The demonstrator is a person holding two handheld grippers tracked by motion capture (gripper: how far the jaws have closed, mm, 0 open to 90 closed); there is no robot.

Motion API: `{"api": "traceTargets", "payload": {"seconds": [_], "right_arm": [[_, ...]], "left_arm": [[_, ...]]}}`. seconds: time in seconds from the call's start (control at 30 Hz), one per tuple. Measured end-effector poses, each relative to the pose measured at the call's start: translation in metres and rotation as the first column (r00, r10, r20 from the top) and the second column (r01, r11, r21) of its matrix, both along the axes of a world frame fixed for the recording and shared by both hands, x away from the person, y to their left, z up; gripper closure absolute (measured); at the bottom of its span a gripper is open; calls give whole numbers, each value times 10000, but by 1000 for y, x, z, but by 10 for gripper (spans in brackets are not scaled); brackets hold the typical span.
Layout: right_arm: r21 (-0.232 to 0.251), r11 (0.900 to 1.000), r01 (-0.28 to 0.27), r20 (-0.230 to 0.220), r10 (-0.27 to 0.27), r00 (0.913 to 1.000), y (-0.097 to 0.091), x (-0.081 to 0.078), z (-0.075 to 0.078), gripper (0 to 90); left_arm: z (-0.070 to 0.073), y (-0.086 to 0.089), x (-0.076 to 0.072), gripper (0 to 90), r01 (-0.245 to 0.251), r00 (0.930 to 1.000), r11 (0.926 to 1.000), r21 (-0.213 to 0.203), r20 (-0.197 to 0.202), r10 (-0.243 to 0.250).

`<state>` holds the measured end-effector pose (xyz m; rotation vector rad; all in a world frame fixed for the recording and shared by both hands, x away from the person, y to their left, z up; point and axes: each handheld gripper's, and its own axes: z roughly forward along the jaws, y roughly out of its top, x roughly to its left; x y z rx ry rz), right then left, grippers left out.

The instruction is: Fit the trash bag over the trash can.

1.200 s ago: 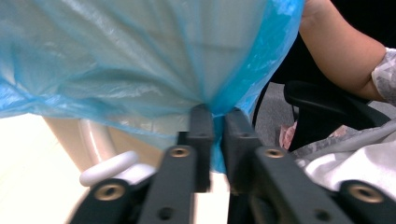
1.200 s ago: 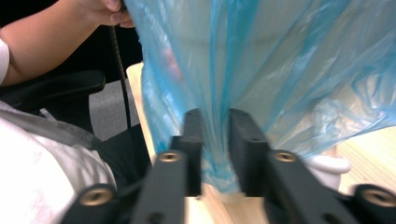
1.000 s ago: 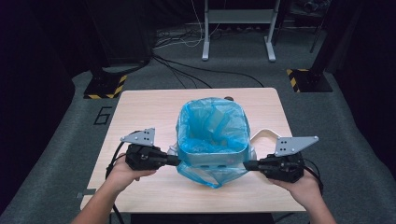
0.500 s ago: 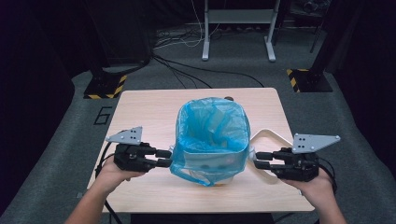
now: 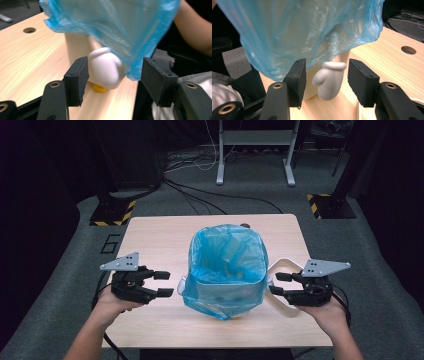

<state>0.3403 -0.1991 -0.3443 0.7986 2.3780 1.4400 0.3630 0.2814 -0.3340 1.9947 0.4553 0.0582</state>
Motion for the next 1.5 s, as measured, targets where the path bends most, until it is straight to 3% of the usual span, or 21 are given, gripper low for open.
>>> {"api": "traceTargets", "payload": {"seconds": [0.3, 0.33, 0.5, 0.63, 0.83, 1.13, 1.33, 1.5], "right_arm": [[-25, 10000, -90, -406, 89, 9991, 5, 12, -11, 449], [-11, 9999, -139, -492, 138, 9987, 7, 15, -13, 454], [119, 9994, -313, -695, 320, 9971, 10, 21, -18, 504], [478, 9981, -395, -882, 436, 9951, 9, 23, -19, 518], [550, 9979, -356, -1017, 410, 9940, 8, 23, -20, 522], [598, 9976, -348, -1031, 409, 9938, 14, 24, -16, 551], [545, 9963, -664, -1031, 717, 9921, 26, 24, -15, 552], [514, 9938, -990, -1027, 1038, 9893, 43, 25, -15, 552]], "left_arm": [[-19, -22, 20, 373, 70, 9991, 9991, 411, -431, -52], [-20, -24, 23, 375, 257, 9970, 9996, 79, -731, -250], [-20, -28, 27, 435, 602, 9924, 9976, -336, -1050, -634], [-22, -37, 26, 462, 633, 9926, 9980, -47, -1040, -635], [-23, -40, 30, 475, 678, 9889, 9976, -154, -1316, -693], [-23, -36, 32, 484, 801, 9836, 9965, -254, -1599, -831], [-19, -18, 28, 485, 687, 9851, 9964, -494, -1547, -756], [-19, 0, 22, 485, 574, 9862, 9975, -418, -1529, -632]]}}
